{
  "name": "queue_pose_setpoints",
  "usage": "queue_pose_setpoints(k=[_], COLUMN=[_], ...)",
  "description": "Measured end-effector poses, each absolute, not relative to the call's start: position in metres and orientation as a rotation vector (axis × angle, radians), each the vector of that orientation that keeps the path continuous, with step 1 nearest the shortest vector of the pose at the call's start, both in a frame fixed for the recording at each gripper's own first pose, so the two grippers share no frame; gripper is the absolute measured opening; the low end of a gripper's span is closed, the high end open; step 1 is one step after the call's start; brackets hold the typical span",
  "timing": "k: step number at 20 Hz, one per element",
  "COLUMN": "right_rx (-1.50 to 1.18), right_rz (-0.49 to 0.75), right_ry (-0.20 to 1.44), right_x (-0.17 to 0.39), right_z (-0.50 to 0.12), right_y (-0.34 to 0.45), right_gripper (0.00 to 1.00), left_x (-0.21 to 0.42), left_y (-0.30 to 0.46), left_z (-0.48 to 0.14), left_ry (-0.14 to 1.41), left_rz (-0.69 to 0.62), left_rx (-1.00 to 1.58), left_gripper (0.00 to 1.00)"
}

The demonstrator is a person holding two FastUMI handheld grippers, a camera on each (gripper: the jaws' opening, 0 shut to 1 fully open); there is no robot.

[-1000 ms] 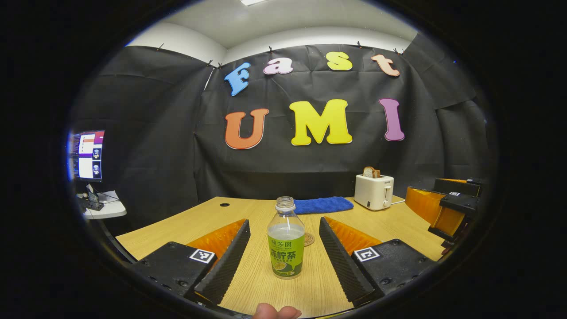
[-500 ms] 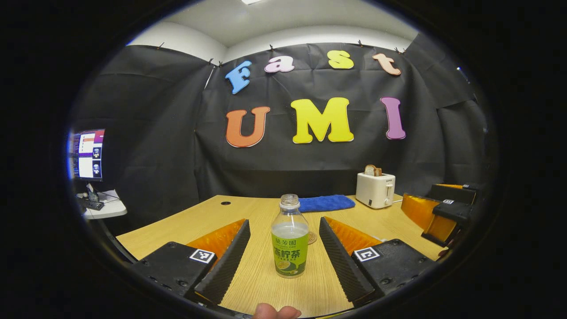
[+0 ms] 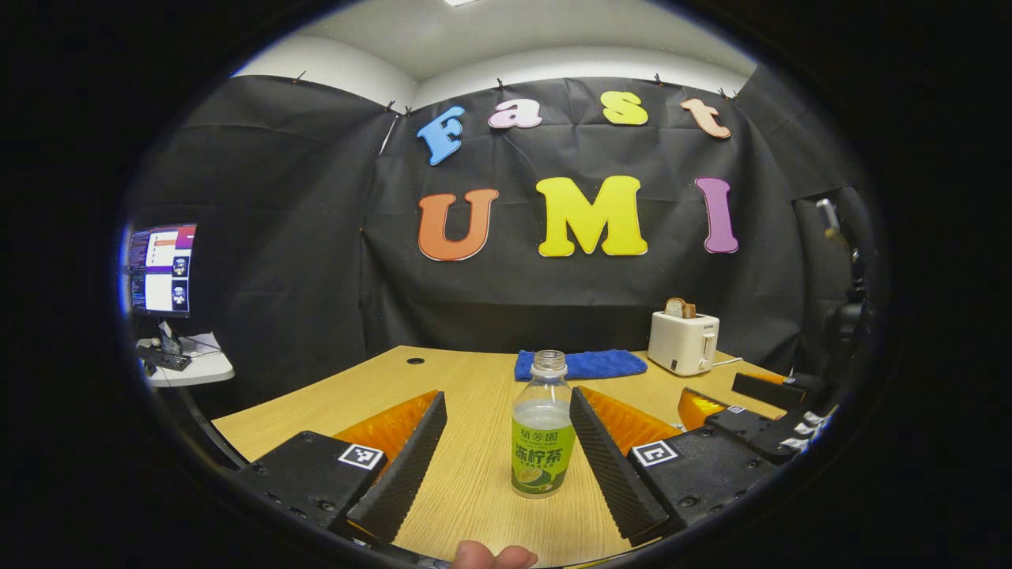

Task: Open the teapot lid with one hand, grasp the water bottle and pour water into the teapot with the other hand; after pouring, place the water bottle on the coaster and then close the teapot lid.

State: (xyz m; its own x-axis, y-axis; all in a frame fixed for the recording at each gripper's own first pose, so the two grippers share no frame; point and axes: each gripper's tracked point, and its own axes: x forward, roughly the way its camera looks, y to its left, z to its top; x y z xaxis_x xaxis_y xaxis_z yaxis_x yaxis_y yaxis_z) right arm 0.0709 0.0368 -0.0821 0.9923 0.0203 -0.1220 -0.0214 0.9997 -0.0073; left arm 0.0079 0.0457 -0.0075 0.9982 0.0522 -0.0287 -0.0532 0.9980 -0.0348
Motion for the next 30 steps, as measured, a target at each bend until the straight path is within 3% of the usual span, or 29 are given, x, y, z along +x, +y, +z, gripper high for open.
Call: queue_pose_setpoints(k=[9, 10, 13, 14, 15, 16, 17, 19, 20, 30], right_rx=[-0.031, -0.028, -0.024, -0.024, -0.021, -0.014, -0.015, -0.022, -0.028, 0.013], right_rz=[0.054, 0.058, 0.047, 0.04, 0.037, 0.04, 0.042, 0.049, 0.046, 0.094], right_ry=[0.208, 0.212, 0.226, 0.228, 0.234, 0.235, 0.238, 0.239, 0.237, 0.188], right_x=[0.107, 0.109, 0.112, 0.116, 0.116, 0.117, 0.115, 0.114, 0.114, 0.108], right_z=[-0.122, -0.123, -0.128, -0.129, -0.13, -0.131, -0.131, -0.131, -0.131, -0.098], right_y=[0.051, 0.052, 0.05, 0.048, 0.047, 0.046, 0.048, 0.046, 0.046, 0.044], right_gripper=[0.93, 0.76, 0.5, 0.32, 0.26, 0.09, 0.05, 0.05, 0.0, 0.0], left_x=[0.009, 0.008, 0.009, 0.008, 0.008, 0.009, 0.009, 0.01, 0.011, 0.018], left_y=[0.056, 0.056, 0.057, 0.058, 0.059, 0.058, 0.057, 0.059, 0.057, 0.037], left_z=[-0.008, -0.008, -0.009, -0.01, -0.011, -0.011, -0.012, -0.014, -0.016, -0.044], left_ry=[0.024, 0.025, 0.031, 0.031, 0.033, 0.035, 0.036, 0.042, 0.046, 0.119], left_rz=[0.068, 0.068, 0.068, 0.069, 0.071, 0.071, 0.072, 0.072, 0.07, 0.007], left_rx=[-0.032, -0.033, -0.033, -0.033, -0.034, -0.036, -0.04, -0.044, -0.044, -0.059], left_gripper=[0.98, 0.98, 0.98, 0.98, 0.98, 0.98, 0.98, 0.98, 0.98, 0.98])
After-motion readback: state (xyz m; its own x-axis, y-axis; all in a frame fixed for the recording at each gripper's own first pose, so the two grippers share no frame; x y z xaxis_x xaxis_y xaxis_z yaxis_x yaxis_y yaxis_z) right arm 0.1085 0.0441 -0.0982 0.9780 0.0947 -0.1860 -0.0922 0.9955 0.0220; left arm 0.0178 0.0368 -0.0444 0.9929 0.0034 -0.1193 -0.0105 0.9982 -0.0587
